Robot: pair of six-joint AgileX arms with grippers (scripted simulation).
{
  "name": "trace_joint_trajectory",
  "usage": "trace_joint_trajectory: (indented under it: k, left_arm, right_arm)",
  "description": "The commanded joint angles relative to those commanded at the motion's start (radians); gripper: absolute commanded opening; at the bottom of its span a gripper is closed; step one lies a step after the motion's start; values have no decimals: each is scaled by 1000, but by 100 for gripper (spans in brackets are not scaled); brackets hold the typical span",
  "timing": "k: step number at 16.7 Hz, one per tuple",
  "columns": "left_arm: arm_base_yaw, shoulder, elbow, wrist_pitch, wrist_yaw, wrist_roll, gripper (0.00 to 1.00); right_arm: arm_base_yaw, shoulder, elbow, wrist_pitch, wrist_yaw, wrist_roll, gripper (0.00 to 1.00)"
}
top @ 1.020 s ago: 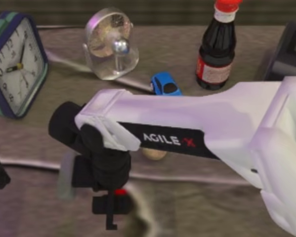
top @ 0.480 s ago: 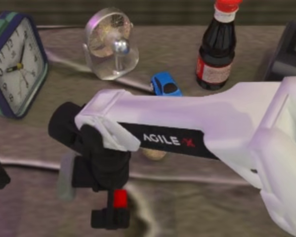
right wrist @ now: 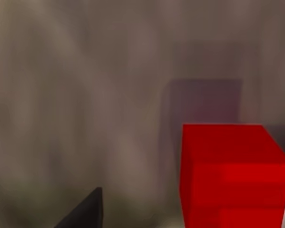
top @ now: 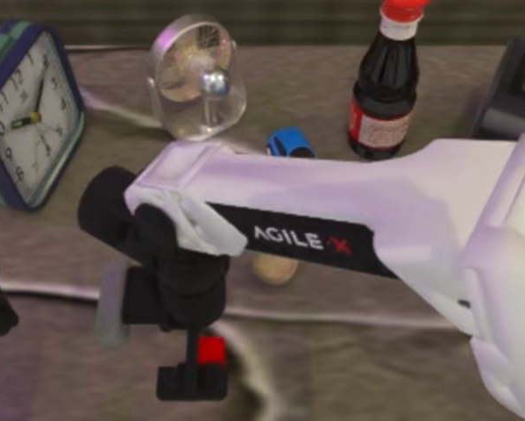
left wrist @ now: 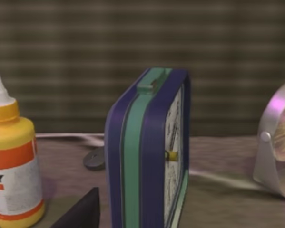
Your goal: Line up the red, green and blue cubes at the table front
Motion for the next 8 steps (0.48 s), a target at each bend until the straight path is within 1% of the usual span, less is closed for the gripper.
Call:
trace_joint_trajectory:
  k: [4,8]
  left_arm:
    - [0,0,0,0,0,0,100]
    - [0,0,0,0,0,0,100]
  right_arm:
    - [2,-38,94,-140,-1,-2,100]
    - [2,-47,110,-159,-1,-2,100]
